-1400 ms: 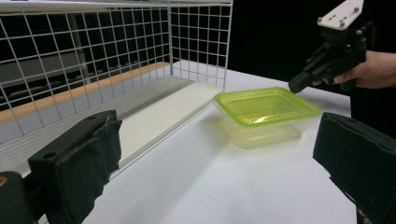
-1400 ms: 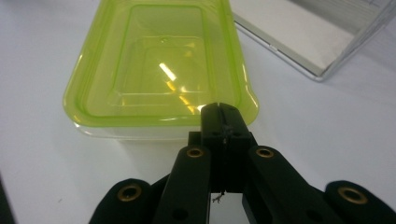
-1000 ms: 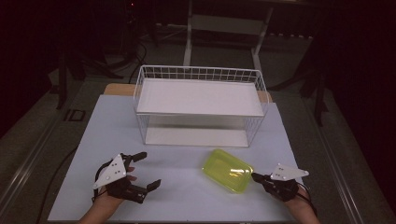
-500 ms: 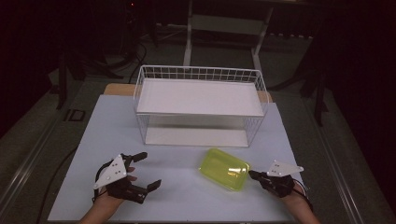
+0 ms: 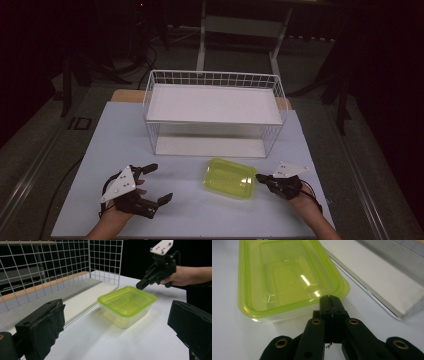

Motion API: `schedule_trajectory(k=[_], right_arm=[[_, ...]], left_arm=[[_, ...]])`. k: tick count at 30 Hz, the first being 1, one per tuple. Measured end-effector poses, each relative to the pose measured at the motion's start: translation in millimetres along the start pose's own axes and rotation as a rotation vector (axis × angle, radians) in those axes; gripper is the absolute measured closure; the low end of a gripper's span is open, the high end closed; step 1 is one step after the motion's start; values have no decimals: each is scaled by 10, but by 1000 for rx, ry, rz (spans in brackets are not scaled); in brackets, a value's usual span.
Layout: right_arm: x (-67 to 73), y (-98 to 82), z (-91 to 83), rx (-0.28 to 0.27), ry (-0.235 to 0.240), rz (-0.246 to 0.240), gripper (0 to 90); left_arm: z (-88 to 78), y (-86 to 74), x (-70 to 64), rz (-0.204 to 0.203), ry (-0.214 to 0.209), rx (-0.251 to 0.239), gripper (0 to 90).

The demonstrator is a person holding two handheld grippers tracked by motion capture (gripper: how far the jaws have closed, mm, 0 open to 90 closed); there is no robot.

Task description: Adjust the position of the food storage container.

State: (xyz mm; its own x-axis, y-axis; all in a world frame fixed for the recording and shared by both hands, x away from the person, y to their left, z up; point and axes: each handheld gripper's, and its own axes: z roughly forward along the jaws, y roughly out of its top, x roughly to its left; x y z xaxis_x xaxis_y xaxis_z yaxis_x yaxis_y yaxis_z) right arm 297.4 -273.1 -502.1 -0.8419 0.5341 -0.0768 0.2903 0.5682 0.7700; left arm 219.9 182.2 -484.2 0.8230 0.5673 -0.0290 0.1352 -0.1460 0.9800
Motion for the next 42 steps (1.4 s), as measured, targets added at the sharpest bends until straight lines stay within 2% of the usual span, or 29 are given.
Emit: schedule_trajectory(k=[5, 12, 22, 24, 31, 35, 42], right_arm=[[11, 94, 119, -4, 12, -25, 900], [23, 179, 224, -7, 29, -27, 900], [84, 335, 386, -12, 50, -56, 899], [100, 360, 386, -18, 46, -69, 899], [161, 340, 301, -29, 55, -70, 899], [181, 317, 338, -21, 59, -66, 899], [171, 387, 414, -27, 55, -73, 899]], left_arm=[[-1, -3, -6, 2, 0, 2, 15], [1, -8, -11, -2, -3, 4, 15], [-1, -14, -15, 2, -7, 7, 15], [-4, -17, -14, 2, -7, 10, 15], [-5, -24, -10, -1, -6, 9, 15], [1, -25, -17, -6, -8, 12, 15], [8, -33, -21, -5, -10, 20, 14]])
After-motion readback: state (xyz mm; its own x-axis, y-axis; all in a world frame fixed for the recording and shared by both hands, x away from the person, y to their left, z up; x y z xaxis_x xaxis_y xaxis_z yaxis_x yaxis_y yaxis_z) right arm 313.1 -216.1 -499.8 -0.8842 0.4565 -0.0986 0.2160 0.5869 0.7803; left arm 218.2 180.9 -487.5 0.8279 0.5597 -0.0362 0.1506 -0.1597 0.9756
